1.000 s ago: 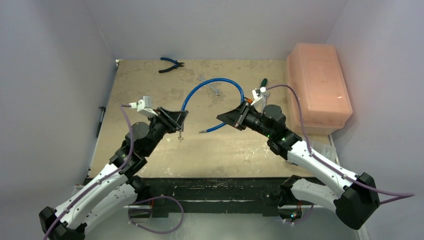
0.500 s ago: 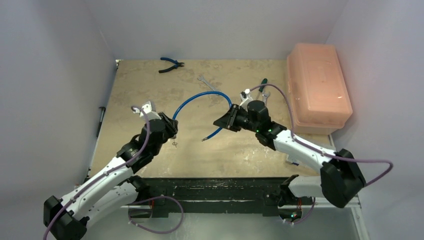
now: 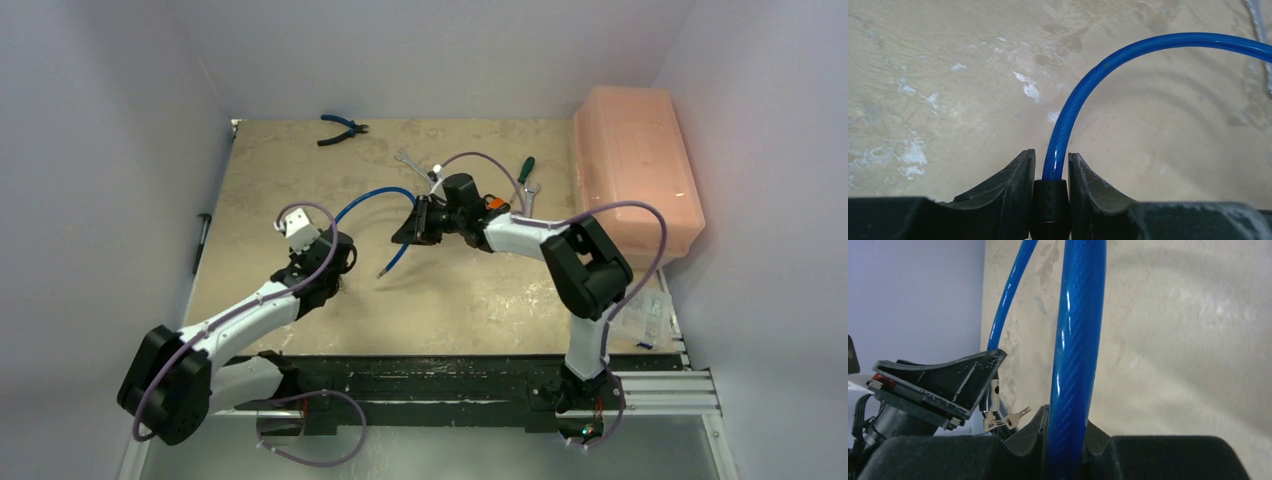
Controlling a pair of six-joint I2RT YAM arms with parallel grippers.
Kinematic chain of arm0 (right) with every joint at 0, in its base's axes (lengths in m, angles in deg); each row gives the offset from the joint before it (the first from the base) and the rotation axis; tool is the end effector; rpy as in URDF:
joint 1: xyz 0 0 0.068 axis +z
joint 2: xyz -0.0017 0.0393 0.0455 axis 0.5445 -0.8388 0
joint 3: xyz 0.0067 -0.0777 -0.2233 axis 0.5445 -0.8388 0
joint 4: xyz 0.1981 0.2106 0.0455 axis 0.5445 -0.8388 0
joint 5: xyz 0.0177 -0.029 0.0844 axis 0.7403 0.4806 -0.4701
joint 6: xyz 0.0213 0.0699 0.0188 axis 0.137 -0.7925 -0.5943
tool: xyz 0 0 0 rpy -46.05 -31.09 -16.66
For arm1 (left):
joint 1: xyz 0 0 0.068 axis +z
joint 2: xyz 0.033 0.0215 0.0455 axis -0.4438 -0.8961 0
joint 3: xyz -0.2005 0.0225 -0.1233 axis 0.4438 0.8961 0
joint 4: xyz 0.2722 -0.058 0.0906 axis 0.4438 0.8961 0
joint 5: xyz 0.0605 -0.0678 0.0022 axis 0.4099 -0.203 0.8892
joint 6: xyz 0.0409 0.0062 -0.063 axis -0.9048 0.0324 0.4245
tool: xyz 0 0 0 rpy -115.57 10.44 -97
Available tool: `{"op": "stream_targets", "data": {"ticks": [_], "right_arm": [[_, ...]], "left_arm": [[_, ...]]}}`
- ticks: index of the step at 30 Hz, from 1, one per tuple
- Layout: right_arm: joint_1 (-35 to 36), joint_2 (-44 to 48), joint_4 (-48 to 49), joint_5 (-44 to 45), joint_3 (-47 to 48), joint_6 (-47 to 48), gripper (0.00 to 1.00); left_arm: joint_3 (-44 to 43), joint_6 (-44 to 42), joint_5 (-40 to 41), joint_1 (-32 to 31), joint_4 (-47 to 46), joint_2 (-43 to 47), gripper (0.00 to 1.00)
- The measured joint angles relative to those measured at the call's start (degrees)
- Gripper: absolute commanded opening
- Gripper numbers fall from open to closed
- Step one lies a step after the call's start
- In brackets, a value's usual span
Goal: Unlock with the key
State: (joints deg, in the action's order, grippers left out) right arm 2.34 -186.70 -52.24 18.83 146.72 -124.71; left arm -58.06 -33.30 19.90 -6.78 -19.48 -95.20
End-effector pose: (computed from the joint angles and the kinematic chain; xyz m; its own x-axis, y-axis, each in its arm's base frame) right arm 0.3405 0.2788 0.1200 -0.9086 0.1661 -0.3833 -0.2452 0.5308 0.8113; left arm 0.2493 -0.1121 0.1373 -0.3405 -0.5161 -0.7860 -0.4831 0.8132 -0.3247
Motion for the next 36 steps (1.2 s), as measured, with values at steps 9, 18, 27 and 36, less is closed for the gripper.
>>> {"op": "stream_targets", "data": {"ticks": [9,18,27,36], "right_arm": [[0.0,-18.56,0.46,-4.66,17.64,-0.66,0.16],[-0.17,-29.92,0.59,-5.75,32.72,-3.98,0.65],[-0.63,-30.47,-1.75,-5.29,35.82,-2.78,0.94],[-2.1,-21.64,-10.97,-0.2,31.19,4.85,0.99]], "left_arm": [[-0.94,2.29,-2.19,12.26,-6.08,-14.73,0.0],[-2.95,4.5,-1.2,16.35,-9.84,-20.87,0.0],[-7.08,7.96,2.21,17.25,-8.35,-24.74,0.0],[-10.75,10.67,7.1,20.44,-4.17,-25.2,0.0]]}}
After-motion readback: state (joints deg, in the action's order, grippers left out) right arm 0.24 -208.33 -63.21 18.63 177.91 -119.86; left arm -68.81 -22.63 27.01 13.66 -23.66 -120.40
